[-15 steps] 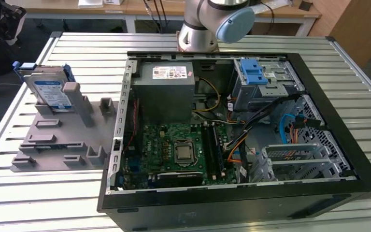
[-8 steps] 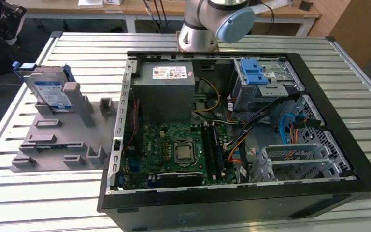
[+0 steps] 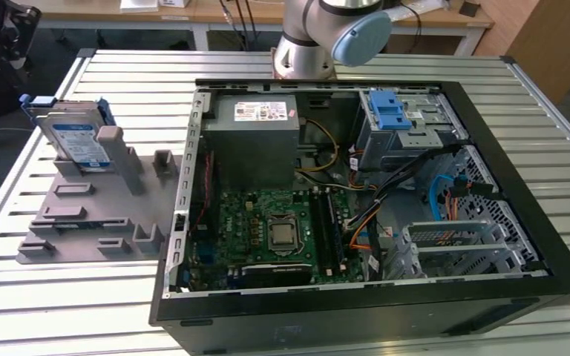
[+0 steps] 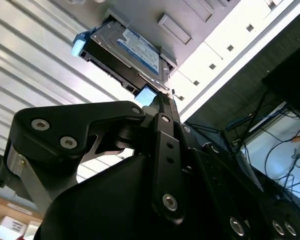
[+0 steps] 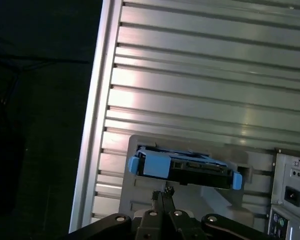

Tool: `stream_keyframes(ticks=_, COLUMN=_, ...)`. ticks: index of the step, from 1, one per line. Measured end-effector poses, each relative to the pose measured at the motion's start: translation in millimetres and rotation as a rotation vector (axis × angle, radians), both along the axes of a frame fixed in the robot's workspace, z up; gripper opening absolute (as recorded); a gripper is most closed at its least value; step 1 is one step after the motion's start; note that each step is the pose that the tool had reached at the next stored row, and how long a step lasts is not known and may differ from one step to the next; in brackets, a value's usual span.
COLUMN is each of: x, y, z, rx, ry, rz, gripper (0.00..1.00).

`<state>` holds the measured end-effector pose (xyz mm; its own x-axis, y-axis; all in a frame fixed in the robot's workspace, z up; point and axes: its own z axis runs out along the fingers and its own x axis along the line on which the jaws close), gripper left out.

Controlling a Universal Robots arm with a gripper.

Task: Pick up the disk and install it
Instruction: 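Pick up the disk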

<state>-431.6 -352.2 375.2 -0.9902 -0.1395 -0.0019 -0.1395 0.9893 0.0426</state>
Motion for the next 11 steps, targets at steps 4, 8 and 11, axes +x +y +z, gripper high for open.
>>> stream_keyframes(ticks=4, x=0.0, y=0.0, z=-0.2, rx=0.0000, ry=0.0000, rz=0.062, gripper=0.11)
stream_keyframes(ticks=8, x=0.0, y=0.0, z=-0.5, rx=0.0000, ry=0.0001, rz=0.124, gripper=0.11)
stream_keyframes(ticks=11, x=0.0, y=0.0, z=-0.6, rx=0.0000, ry=0.0001, rz=0.166, gripper=0.11)
